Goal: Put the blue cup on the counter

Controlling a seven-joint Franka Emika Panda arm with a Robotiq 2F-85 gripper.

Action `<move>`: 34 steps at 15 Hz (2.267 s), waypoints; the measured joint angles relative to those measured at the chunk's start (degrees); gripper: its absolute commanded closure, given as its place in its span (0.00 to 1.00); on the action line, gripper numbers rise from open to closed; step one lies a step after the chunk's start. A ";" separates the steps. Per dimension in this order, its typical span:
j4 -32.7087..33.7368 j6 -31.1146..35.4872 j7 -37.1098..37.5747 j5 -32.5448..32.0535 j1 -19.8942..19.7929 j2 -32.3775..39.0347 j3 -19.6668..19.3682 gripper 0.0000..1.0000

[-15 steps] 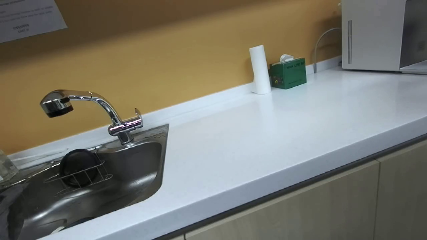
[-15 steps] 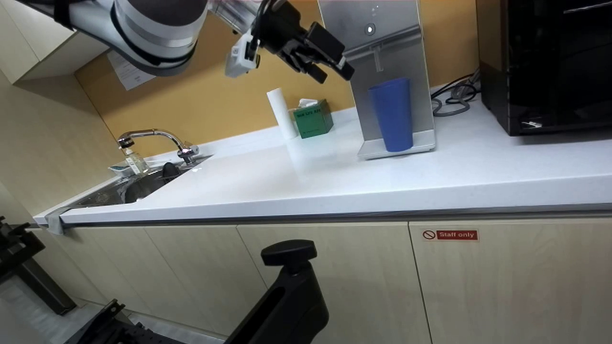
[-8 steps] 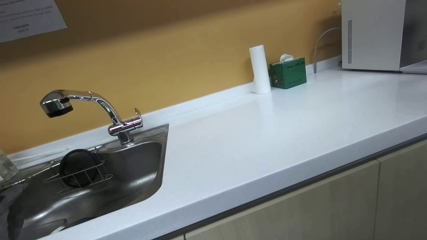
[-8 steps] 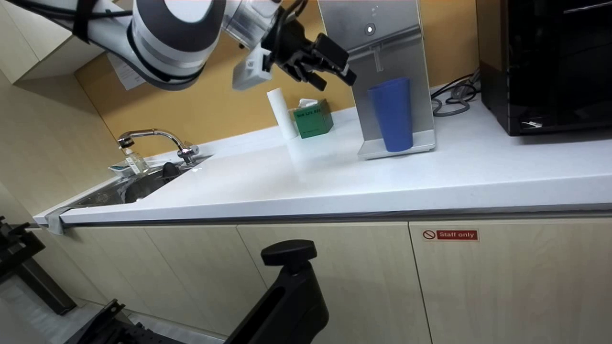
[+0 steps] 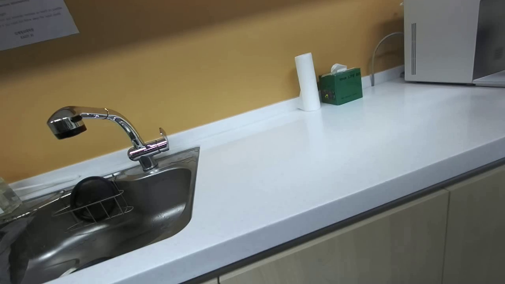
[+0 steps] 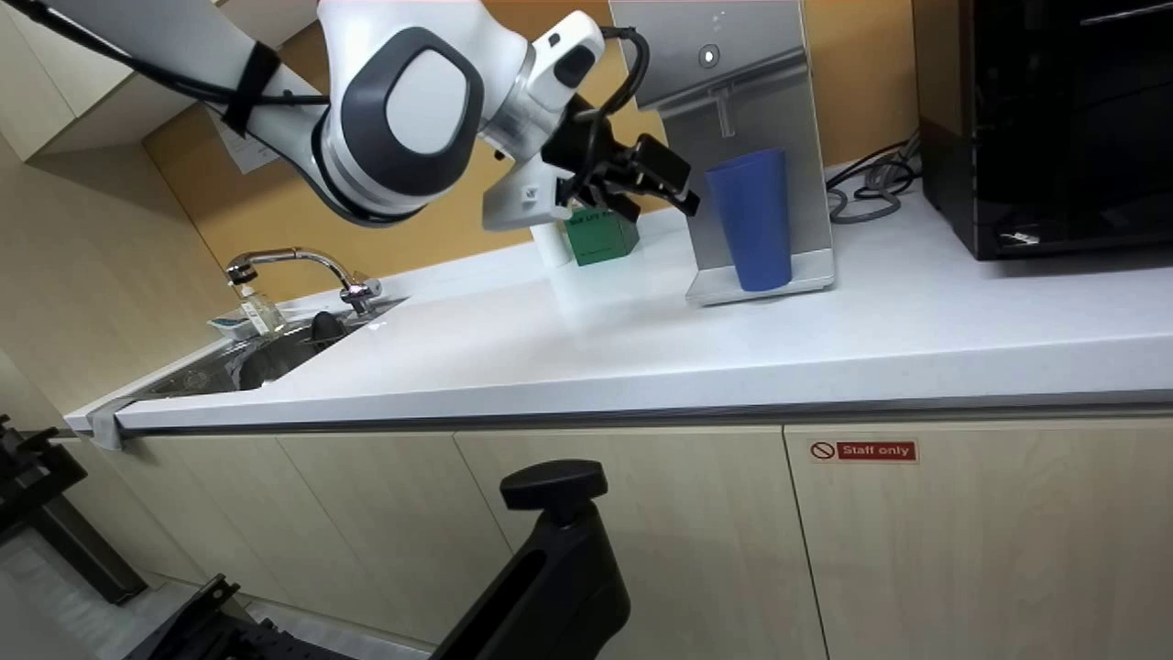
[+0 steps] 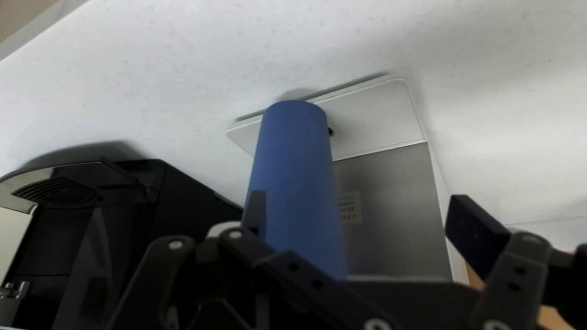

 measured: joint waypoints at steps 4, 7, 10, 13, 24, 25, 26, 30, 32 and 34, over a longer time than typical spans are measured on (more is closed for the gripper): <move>2.12 3.49 -1.25 0.88 -0.74 3.32 -1.89 0.00; 2.82 3.89 -1.25 0.88 -0.93 4.18 -1.88 0.00; 2.81 3.96 -1.27 0.86 -0.92 4.31 -1.89 0.00; 2.86 5.74 -1.27 0.72 -0.95 5.18 -1.79 0.00; 5.73 11.19 -1.28 0.48 -2.53 11.28 -0.22 0.00; 6.27 11.33 -1.27 0.42 -2.91 11.74 0.10 0.00; 7.01 11.32 -1.27 0.31 -3.45 12.10 0.66 0.00; 9.66 11.29 -1.05 -1.22 -6.67 13.14 4.19 0.00; 10.64 11.28 -0.93 -1.94 -8.55 13.77 6.21 0.00; 11.41 11.28 -0.93 -2.53 -10.32 14.48 7.91 0.00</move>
